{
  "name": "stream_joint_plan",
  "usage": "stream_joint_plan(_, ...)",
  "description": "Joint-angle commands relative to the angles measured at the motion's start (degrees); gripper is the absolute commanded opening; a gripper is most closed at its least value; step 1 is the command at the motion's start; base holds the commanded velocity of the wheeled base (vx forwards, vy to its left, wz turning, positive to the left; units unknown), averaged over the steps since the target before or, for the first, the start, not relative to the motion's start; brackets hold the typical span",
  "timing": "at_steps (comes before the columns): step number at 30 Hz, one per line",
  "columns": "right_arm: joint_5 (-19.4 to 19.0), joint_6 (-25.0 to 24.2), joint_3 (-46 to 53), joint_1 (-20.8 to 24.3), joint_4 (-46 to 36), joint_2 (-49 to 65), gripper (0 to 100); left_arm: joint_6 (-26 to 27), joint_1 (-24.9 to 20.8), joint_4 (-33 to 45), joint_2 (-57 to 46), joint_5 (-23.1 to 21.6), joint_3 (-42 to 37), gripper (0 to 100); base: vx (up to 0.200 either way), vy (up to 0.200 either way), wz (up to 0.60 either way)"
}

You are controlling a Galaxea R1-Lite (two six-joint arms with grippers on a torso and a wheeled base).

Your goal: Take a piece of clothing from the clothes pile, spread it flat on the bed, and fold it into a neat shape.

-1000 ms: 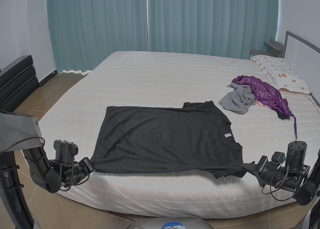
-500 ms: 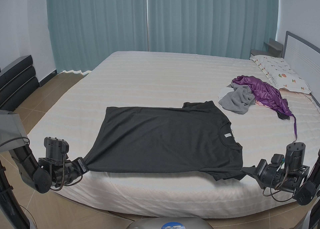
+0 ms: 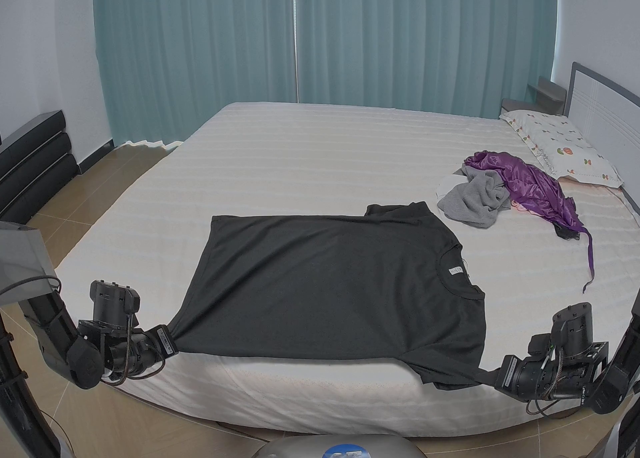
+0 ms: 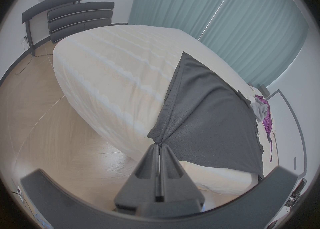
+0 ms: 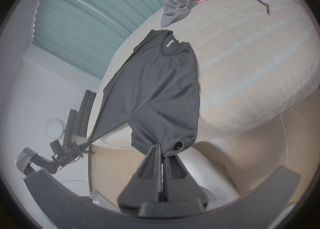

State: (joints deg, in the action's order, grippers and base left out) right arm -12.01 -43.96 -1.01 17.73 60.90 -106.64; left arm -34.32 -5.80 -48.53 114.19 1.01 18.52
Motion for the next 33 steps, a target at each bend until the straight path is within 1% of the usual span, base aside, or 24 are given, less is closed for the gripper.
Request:
stream_joint_plan(1, -0.03, 0.28, 1.01, 1.7, 0.27, -3.22, 0, 0.13, -0.17, -0.16, 2.35, 0.04, -0.06, 0, 0.0, 0.0, 0.0)
stream_joint_plan(5, -0.03, 1.51, 0.66, 2.23, 0.44, -7.18, 0, 0.13, -0.26, -0.42, 3.06, -0.05, -0.06, 0, 0.0, 0.0, 0.0)
stream_joint_plan(6, -0.03, 1.51, 0.66, 2.23, 0.44, -7.18, 100, 0.13, -0.26, -0.42, 3.06, -0.05, -0.06, 0, 0.0, 0.0, 0.0)
stream_joint_plan(7, -0.03, 2.21, 0.22, 2.23, 1.06, -9.2, 100, 0.13, -0.44, -0.42, 3.23, -0.05, -0.06, 0, 0.0, 0.0, 0.0)
stream_joint_plan(11, -0.03, 2.3, -0.48, 1.87, 3.52, -11.22, 100, 0.13, -0.44, -0.51, 3.58, -0.05, -0.06, 0, 0.0, 0.0, 0.0)
stream_joint_plan(12, 0.05, 2.12, -1.62, 0.64, 6.07, -12.8, 100, 0.13, -0.44, -0.6, 3.67, -0.05, -0.06, 0, 0.0, 0.0, 0.0)
stream_joint_plan(13, 0.05, 2.12, -1.8, 0.38, 6.42, -13.06, 100, 0.13, -0.44, -0.6, 3.67, -0.13, -0.06, 0, 0.0, 0.0, 0.0)
stream_joint_plan(15, 0.23, 2.3, -4.17, -2.96, 8.88, -15.79, 100, 0.13, -0.44, -0.6, 3.85, -0.13, -0.06, 0, 0.0, 0.0, 0.0)
stream_joint_plan(16, 0.23, 2.3, -4.26, -3.14, 8.88, -15.96, 100, 0.13, -0.44, -0.6, 3.85, -0.13, -0.06, 0, 0.0, 0.0, 0.0)
stream_joint_plan(19, 0.14, 2.39, -7.95, -7.88, 10.11, -19.22, 100, 0.13, -0.35, -0.6, 4.02, -0.13, -0.06, 0, 0.0, 0.0, 0.0)
stream_joint_plan(22, -0.03, 2.3, -10.94, -10.43, 10.11, -21.15, 100, 0.13, -0.44, -0.6, 4.02, -0.13, 0.03, 0, 0.0, 0.0, 0.0)
stream_joint_plan(26, -0.21, 2.12, -12.7, -10.96, 10.73, -23.0, 100, 0.04, -0.35, -0.6, 4.02, -0.13, 0.03, 0, 0.0, 0.0, 0.0)
stream_joint_plan(32, -0.12, 1.95, -15.25, -10.25, 11.96, -25.19, 100, 0.04, -0.35, -0.6, 4.38, -0.13, 0.12, 0, 0.0, 0.0, 0.0)
stream_joint_plan(33, -0.12, 2.04, -15.51, -10.25, 11.96, -25.54, 0, 0.04, -0.35, -0.69, 4.46, -0.13, 0.12, 0, 0.0, 0.0, 0.0)
